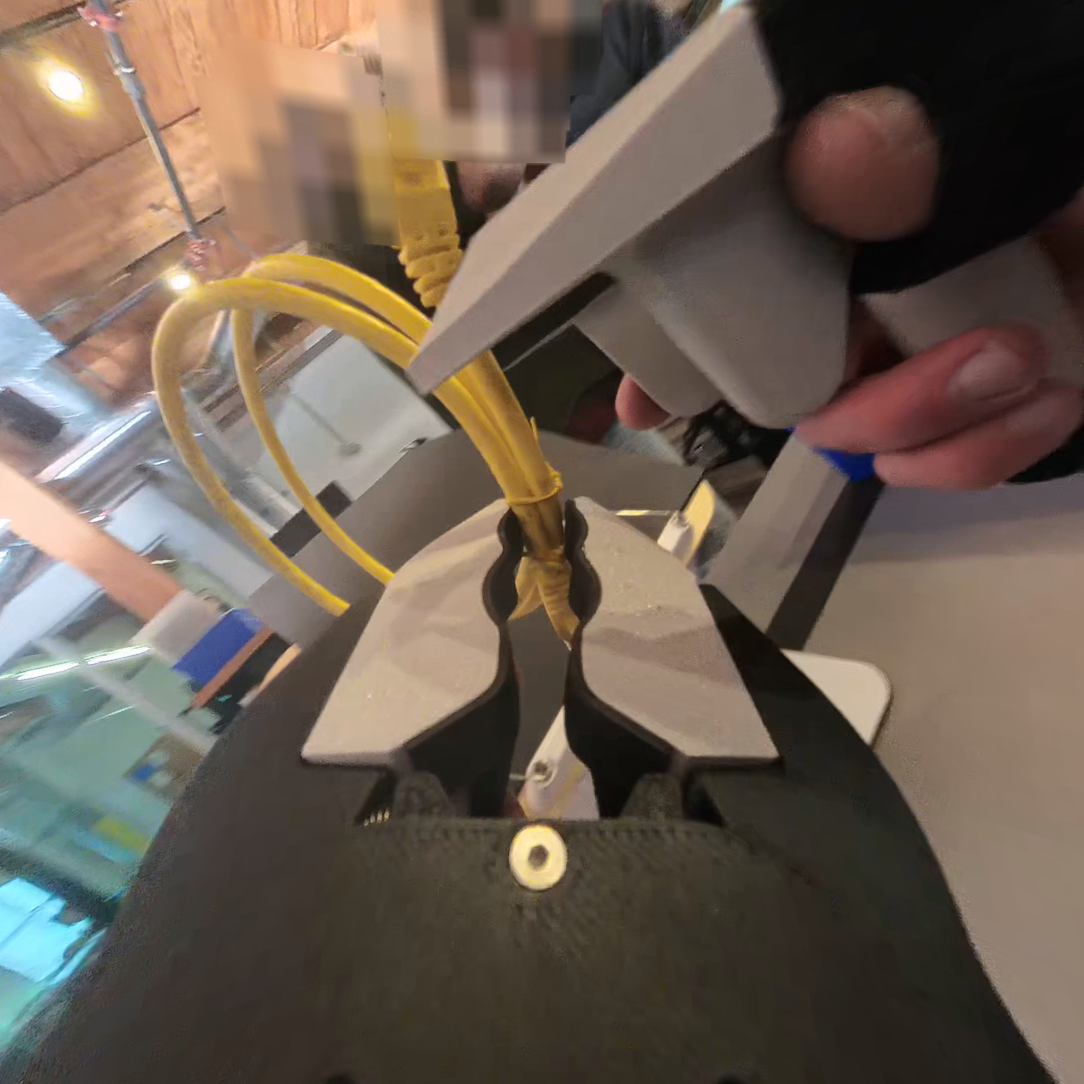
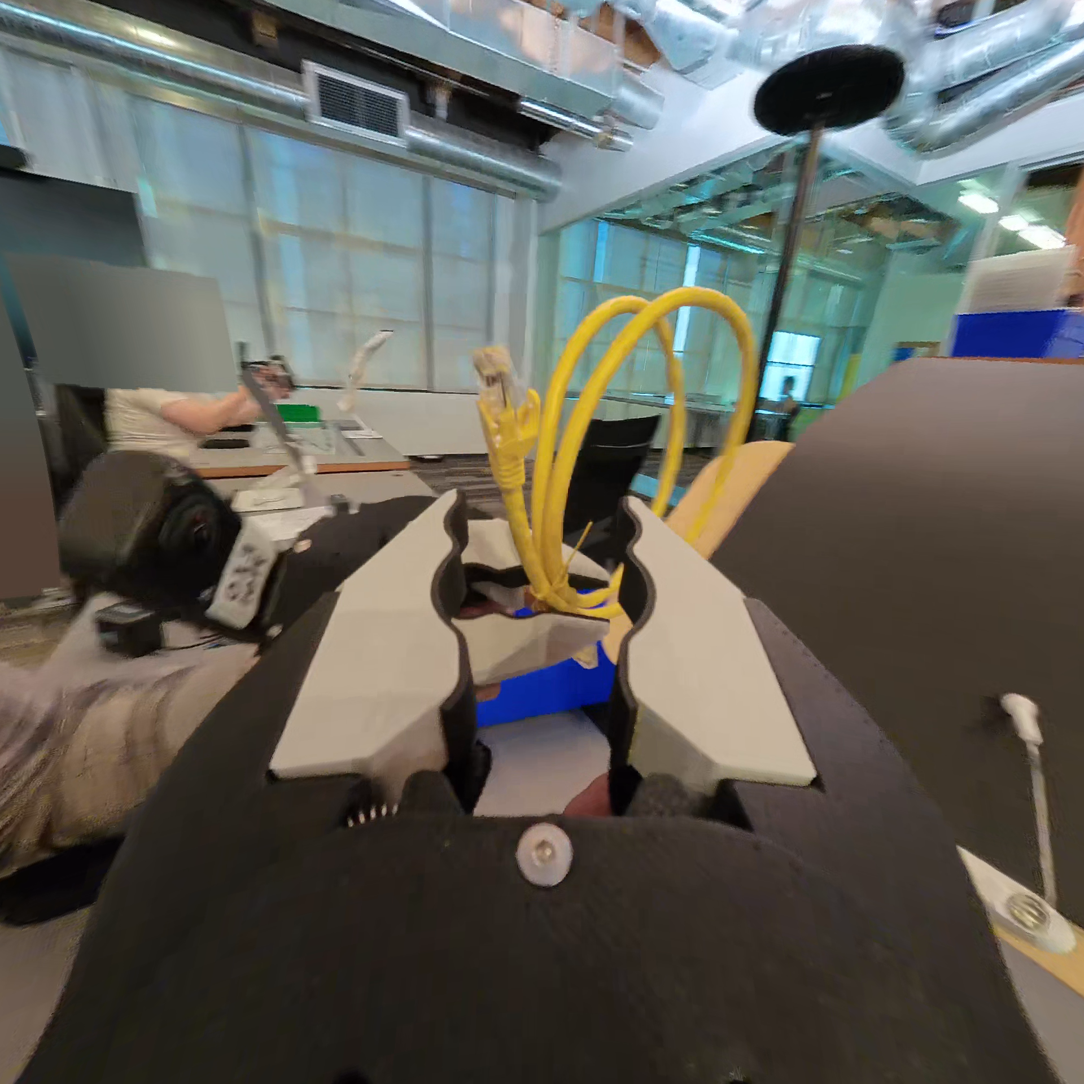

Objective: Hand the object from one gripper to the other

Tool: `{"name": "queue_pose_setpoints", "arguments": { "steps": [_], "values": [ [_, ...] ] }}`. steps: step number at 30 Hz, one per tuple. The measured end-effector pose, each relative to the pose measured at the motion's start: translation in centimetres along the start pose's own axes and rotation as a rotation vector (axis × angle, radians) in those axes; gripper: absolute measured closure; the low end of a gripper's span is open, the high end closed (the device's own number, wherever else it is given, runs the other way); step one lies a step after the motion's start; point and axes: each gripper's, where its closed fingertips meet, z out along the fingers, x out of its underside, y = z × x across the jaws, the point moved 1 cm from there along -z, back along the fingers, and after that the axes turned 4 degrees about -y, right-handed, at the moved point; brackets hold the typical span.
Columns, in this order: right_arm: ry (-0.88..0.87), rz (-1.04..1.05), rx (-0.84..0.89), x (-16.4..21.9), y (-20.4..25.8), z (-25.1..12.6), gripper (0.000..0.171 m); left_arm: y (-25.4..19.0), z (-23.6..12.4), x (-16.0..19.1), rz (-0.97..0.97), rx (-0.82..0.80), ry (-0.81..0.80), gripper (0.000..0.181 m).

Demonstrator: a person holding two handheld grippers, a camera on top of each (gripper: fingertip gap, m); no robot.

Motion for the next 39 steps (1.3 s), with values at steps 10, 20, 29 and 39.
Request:
{"name": "queue_pose_setpoints", "arguments": {
  "steps": [10, 20, 29, 39],
  "values": [
    [-0.003, -0.091, 0.242, 0.8, -2.4, 0.4, 0.163, -1.1, 0.9, 1.7, 0.082, -0.062, 0.142, 0.168],
    [-0.343, 0.141, 0.095, -3.5, -5.1, -3.9, 0.164, 0.6, -0.3, 0.7, -0.416, 0.222, 0.016, 0.127],
    [-0.584, 0.334, -0.235, -4.4, -2.7, -5.3, 0.163, 2.1, -1.2, -1.8, -1.303, 0.513, -0.404, 0.118],
    [-0.548, 0.453, -0.181, -1.1, -4.2, -3.7, 0.161, 2.8, -1.7, -2.0, -1.149, 0.429, -0.439, 0.176]
  ]
}}
